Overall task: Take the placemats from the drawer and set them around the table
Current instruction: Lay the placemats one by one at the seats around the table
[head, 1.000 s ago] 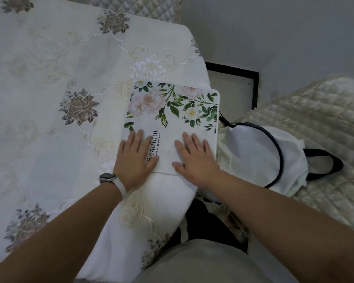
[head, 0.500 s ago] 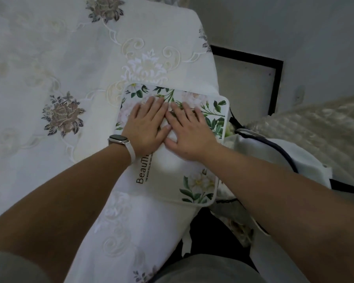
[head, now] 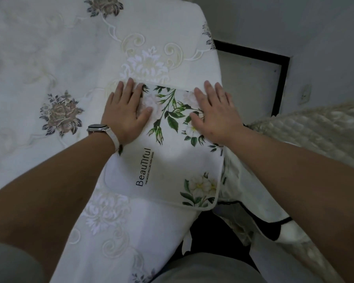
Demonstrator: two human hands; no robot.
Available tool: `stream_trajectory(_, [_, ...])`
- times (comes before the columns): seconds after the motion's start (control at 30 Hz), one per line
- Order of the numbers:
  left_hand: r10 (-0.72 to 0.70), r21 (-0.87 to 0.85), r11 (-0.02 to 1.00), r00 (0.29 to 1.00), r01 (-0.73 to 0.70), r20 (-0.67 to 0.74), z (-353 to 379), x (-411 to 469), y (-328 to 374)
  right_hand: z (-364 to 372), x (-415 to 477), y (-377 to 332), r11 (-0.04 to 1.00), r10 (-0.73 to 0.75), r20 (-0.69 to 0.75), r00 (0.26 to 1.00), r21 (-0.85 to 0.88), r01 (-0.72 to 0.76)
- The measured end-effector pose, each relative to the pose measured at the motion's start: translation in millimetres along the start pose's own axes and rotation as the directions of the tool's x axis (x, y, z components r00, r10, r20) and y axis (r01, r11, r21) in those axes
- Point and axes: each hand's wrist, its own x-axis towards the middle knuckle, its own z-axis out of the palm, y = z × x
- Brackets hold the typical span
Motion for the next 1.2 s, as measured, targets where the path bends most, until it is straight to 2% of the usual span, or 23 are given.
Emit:
stream_trajectory(0.2, [-0.057, -0.013, 0.998, 0.998, 0.057, 0.001, 5, -46, -24, 10, -33, 3, 0.989, 0.129, 0.021, 0.991, 0.068, -0.13])
stream_trajectory(0.4, [-0.067, -0.028, 0.997, 0.998, 0.068, 0.018, 9, -98, -17, 18, -87, -36, 0.991, 0.128, 0.091, 0.988, -0.043, -0.124])
stream_trajectory(0.47, [-0.012, 0.013, 1.0, 1.0, 0.012, 0.028, 13, -115, -5, 25, -107, -58, 0.995, 0.081, 0.112, 0.99, -0.075, -0.073])
stream_trajectory(0.6, [0.192, 0.029, 0.981, 0.979, -0.194, 0.072, 28, -146, 31, 45, -135, -112, 0.994, -0.034, 0.1, 0.994, -0.095, 0.044])
stream_trajectory(0.67, [0.214, 0.031, 0.976, 0.973, -0.217, 0.081, 33, -152, 42, 54, -140, -130, 0.994, -0.059, 0.075, 0.995, -0.088, 0.066])
stream_trajectory(0.9, [0.16, 0.029, 0.986, 0.986, -0.162, 0.056, 38, -164, 31, 59, -149, -127, 0.992, -0.088, 0.028, 0.996, -0.084, 0.09])
stream_trajectory(1.0, [0.116, 0.046, 0.992, 0.993, -0.118, 0.031, 39, -172, 18, 61, -158, -116, 0.993, -0.037, 0.013, 0.999, -0.109, 0.038])
stream_trajectory(1.2, [0.043, -0.004, 0.999, 0.999, -0.042, 0.031, 35, -187, -11, 57, -178, -93, 0.992, 0.06, 0.077, 0.995, -0.112, -0.051])
